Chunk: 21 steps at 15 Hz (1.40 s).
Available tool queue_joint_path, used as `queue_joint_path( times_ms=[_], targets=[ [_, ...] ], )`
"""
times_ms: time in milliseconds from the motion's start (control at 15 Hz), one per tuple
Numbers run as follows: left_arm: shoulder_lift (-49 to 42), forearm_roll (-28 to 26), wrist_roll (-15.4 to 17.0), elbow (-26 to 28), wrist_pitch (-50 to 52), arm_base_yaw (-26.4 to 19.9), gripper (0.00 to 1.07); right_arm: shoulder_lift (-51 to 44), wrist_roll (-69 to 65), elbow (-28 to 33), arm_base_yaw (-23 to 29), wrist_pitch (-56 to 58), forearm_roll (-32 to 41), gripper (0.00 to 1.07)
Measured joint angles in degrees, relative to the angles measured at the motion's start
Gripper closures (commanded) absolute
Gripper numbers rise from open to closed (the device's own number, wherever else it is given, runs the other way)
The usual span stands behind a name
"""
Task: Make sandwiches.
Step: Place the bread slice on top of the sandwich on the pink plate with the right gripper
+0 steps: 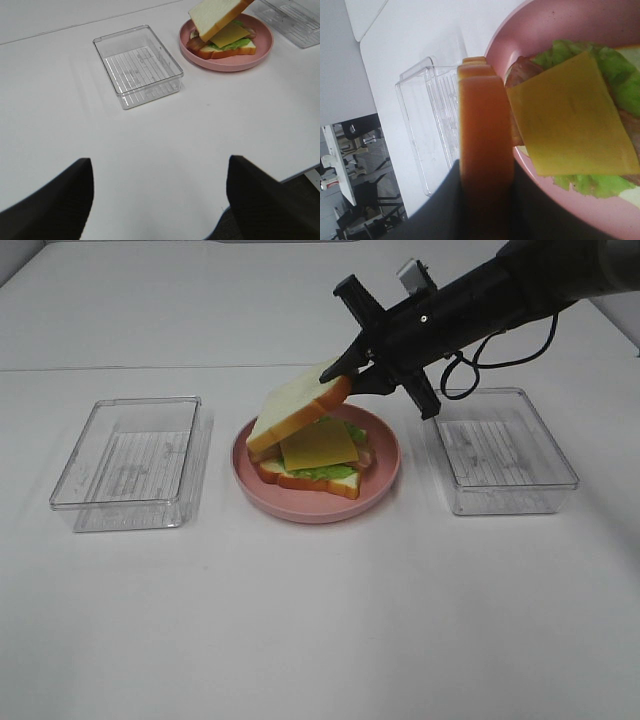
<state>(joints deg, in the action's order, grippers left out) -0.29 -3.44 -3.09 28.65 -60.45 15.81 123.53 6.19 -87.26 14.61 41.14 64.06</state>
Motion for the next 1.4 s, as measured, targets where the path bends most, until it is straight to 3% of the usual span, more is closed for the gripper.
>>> queue_joint_path(
  times_ms=[333,533,733,867,1000,1400],
  targets=[
    [0.00,0.00,0.00,0.00,0.00,0.00,0.36,2.46,0.06,0.00,0.00,-1.95,1.09,1.07],
    [0.00,0.00,0.00,0.00,0.00,0.00,0.36,2.46,-0.06,0.00,0.00,-2.18,-1.15,1.00],
    [0.00,0.00,0.00,0.00,0.00,0.00,0.36,2.46,-1.38,0.00,0.00,-1.78,-3.38,0.46],
    [0.00,0.00,0.00,0.00,0.00,0.00,0.36,2.46,-0.74,0.00,0.00,-0.40,-4.53,0.28],
    [0.00,0.00,0.00,0.00,0.00,0.00,0.36,2.35,0.11,0.00,0.00,1.20,-7.85,0.28],
    [0.00,0.00,0.00,0.00,0.00,0.00,0.36,-4.47,-4.58,0.00,0.00,8.71,-28.88,0.28]
  ],
)
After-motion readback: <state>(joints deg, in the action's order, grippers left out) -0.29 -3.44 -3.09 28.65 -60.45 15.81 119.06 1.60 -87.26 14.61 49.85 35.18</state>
